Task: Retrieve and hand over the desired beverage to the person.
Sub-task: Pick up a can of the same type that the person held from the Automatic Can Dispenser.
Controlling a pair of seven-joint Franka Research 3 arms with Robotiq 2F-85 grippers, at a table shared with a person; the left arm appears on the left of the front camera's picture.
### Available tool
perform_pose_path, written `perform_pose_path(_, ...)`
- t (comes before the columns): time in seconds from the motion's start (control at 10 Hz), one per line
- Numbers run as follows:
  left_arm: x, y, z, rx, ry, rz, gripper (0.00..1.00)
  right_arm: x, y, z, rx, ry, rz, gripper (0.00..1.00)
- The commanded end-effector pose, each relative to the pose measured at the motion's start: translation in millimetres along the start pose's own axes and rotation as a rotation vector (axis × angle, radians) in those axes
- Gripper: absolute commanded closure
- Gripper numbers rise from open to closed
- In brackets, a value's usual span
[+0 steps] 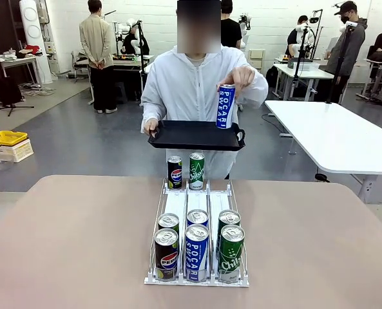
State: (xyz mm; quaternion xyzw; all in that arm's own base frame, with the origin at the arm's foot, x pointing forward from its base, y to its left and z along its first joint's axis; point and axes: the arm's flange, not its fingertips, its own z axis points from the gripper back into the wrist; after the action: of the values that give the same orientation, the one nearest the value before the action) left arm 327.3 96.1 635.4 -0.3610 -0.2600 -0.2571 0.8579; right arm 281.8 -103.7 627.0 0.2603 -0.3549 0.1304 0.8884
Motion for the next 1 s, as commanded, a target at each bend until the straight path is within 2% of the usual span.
perform_pose_path(0.0, 0.6, 0.4, 1.0, -0.013, -0.009, -0.021, 0.0, -1.0, 0.4, -1.0, 0.027, -0.006, 0.013, 0.0)
perform_pose_path(0.9, 0.6, 0.4, 1.0, -0.013, -0.009, -0.021, 0.0, -1.0, 0.4, -1.0, 0.027, -0.006, 0.013, 0.0)
